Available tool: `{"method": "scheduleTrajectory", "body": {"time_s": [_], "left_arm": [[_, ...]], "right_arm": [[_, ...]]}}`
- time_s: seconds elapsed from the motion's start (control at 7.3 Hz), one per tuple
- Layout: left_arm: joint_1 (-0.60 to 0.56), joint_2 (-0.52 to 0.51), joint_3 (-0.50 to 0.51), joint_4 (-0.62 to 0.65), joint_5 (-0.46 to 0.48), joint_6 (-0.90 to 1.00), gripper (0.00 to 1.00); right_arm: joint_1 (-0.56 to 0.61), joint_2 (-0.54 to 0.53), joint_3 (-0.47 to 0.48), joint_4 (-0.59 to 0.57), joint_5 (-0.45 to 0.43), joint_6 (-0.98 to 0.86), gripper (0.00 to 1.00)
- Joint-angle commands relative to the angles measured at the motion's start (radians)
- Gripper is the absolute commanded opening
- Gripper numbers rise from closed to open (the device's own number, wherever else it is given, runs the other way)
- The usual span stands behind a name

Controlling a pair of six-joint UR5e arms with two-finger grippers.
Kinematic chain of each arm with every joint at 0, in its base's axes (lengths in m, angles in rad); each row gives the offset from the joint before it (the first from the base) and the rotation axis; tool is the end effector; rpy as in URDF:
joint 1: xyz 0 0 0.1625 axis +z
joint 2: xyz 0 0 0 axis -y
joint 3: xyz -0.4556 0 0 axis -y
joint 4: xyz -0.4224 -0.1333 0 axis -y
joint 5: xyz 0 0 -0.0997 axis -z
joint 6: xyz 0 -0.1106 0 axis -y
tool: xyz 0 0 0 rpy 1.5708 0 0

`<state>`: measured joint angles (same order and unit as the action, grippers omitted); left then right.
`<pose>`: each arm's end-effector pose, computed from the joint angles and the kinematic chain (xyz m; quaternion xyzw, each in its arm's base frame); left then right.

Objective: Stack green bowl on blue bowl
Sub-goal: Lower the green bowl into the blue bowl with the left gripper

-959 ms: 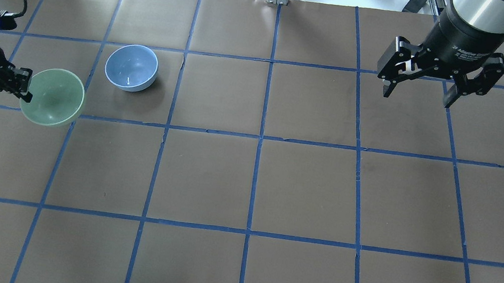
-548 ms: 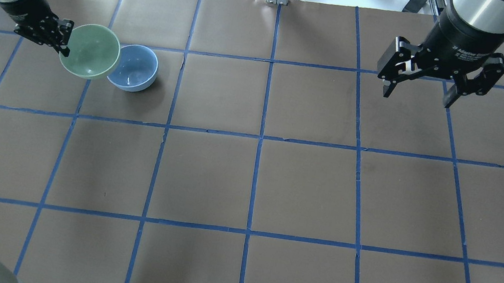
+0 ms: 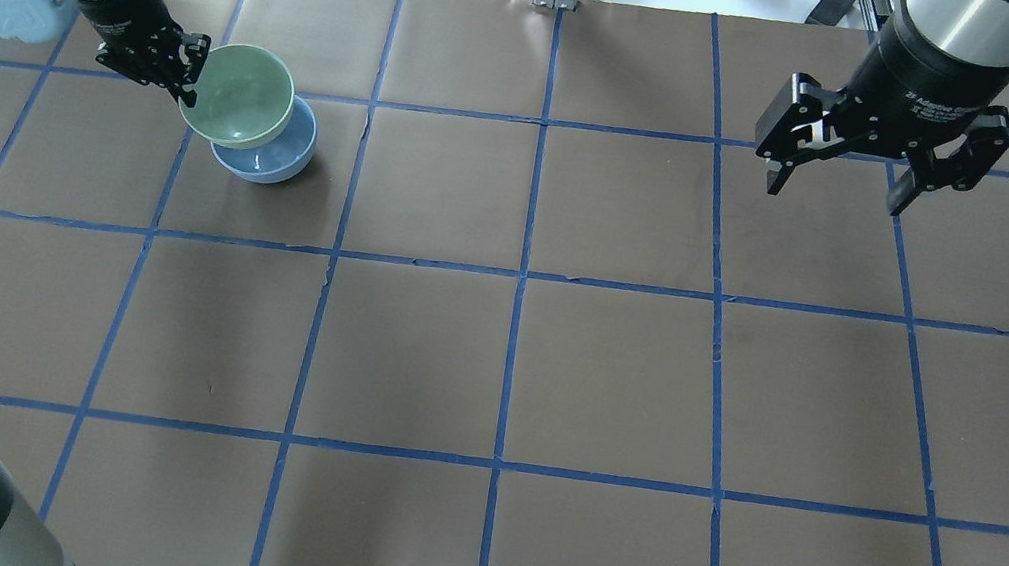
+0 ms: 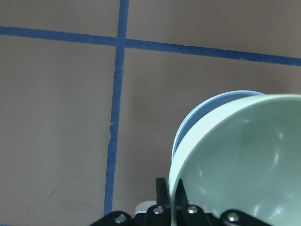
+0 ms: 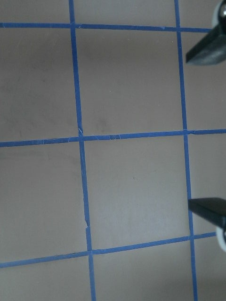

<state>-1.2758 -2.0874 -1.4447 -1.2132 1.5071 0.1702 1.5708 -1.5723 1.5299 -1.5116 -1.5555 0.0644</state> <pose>0.0726 -0.7217 0.2843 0.0628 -0.9974 -0.0087 0.0348 0.1350 -0.5192 0.5238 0.0323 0.9994 0.0086 0.0074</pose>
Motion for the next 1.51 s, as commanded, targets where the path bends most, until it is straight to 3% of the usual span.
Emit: {"method": "scheduleTrajectory", "body": {"time_s": [0.0, 0.82, 1.23, 1.37], "left_arm": [[-0.002, -0.014, -0.003, 0.001, 0.001, -0.003, 0.0], [-0.004, -0.014, -0.042, 0.004, 0.005, -0.006, 0.0], [-0.004, -0.016, -0.042, 0.023, 0.009, -0.018, 0.34], [-0.004, -0.019, -0.04, 0.05, 0.005, -0.014, 0.37]], "right_arm": [[0.0, 0.0, 0.0, 0.001, 0.0, 0.0, 1.0], [0.0, 0.0, 0.0, 0.001, 0.0, 0.0, 1.0], [0.0, 0.0, 0.0, 0.001, 0.0, 0.0, 1.0], [0.0, 0.0, 0.0, -0.001, 0.0, 0.0, 1.0]]}}
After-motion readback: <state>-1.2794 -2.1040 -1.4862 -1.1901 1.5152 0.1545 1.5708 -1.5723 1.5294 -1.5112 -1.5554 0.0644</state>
